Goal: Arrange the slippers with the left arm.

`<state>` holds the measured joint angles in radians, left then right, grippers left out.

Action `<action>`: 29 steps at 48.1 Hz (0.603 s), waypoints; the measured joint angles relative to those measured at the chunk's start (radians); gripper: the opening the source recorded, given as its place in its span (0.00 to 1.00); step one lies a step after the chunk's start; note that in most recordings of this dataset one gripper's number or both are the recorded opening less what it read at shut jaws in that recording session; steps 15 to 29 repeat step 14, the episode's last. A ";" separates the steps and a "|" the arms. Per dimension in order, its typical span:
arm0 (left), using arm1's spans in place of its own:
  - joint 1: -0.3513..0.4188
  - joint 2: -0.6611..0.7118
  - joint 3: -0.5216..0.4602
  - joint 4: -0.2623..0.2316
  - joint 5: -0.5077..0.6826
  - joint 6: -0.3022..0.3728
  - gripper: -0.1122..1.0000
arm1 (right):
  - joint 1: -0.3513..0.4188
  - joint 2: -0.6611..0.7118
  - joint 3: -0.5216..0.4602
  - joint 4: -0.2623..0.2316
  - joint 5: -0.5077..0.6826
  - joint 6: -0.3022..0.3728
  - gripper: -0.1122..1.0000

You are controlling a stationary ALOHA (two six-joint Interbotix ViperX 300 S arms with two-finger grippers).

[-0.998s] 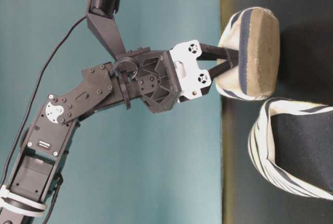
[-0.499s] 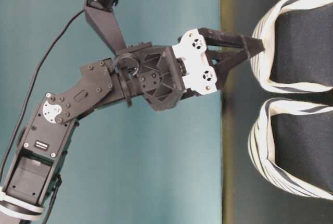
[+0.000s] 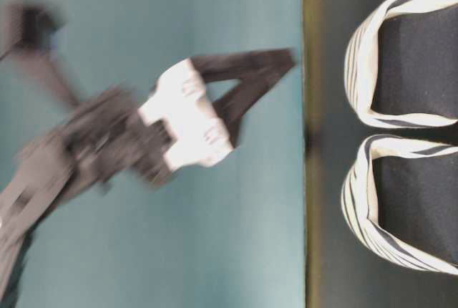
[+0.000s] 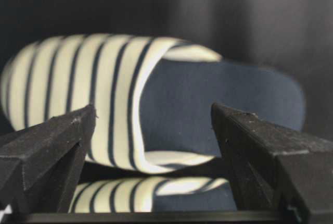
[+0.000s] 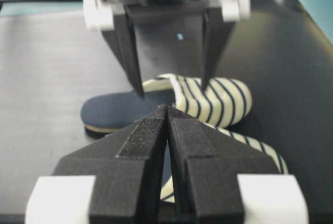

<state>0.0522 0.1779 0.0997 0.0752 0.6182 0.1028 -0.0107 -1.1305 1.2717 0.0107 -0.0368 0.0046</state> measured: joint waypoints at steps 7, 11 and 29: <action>-0.003 -0.126 0.158 -0.003 -0.147 0.000 0.87 | 0.000 -0.003 0.000 0.000 0.000 0.000 0.11; 0.000 -0.187 0.236 -0.003 -0.227 0.000 0.87 | 0.000 -0.003 0.000 0.000 -0.002 0.000 0.11; 0.000 -0.225 0.295 0.000 -0.288 0.000 0.87 | 0.000 -0.003 0.000 0.000 0.000 0.000 0.11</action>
